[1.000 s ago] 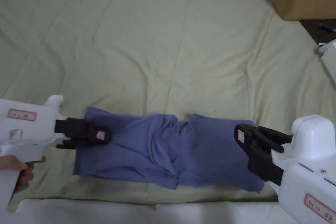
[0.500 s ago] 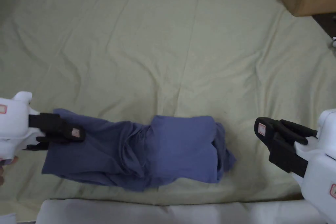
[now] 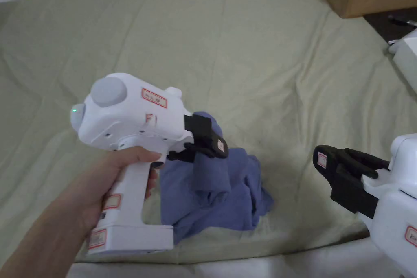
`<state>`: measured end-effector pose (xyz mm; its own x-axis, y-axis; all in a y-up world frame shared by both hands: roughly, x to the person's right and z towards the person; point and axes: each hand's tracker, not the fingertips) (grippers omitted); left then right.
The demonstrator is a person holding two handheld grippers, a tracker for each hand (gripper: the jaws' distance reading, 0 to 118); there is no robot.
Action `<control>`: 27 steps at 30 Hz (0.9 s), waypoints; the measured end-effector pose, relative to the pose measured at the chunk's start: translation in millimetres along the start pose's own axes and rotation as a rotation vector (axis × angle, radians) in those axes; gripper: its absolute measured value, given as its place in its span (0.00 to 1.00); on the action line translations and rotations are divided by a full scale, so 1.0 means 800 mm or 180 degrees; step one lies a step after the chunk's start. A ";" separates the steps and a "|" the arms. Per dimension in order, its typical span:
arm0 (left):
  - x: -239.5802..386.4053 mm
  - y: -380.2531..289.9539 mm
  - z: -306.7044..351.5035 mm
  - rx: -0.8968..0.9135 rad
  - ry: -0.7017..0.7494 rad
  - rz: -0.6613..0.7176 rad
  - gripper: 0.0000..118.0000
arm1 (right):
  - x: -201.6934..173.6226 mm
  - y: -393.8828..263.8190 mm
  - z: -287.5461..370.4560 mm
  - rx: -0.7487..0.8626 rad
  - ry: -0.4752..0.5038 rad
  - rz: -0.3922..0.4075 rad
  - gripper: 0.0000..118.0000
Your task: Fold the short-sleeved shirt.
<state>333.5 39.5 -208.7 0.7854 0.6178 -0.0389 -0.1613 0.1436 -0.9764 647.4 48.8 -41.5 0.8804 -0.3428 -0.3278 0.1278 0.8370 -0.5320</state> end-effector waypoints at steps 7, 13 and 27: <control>0.010 -0.007 -0.059 -0.0460 -0.0063 -0.0072 0.76 | 0.027 -0.005 0.016 -0.0067 -0.0229 -0.0026 0.00; 0.004 -0.016 0.018 0.0040 -0.0269 -0.0087 0.94 | 0.046 -0.006 0.021 -0.0050 -0.0293 -0.0179 0.00; -0.007 -0.060 -0.075 0.0079 0.0051 -0.0397 0.02 | 0.045 -0.011 0.022 -0.0068 -0.0234 -0.0154 0.00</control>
<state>373.0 -17.3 -174.4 0.8096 0.5816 0.0790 -0.0763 0.2378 -0.9683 685.7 36.8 -34.9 0.9047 -0.3497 -0.2433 0.1621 0.8107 -0.5627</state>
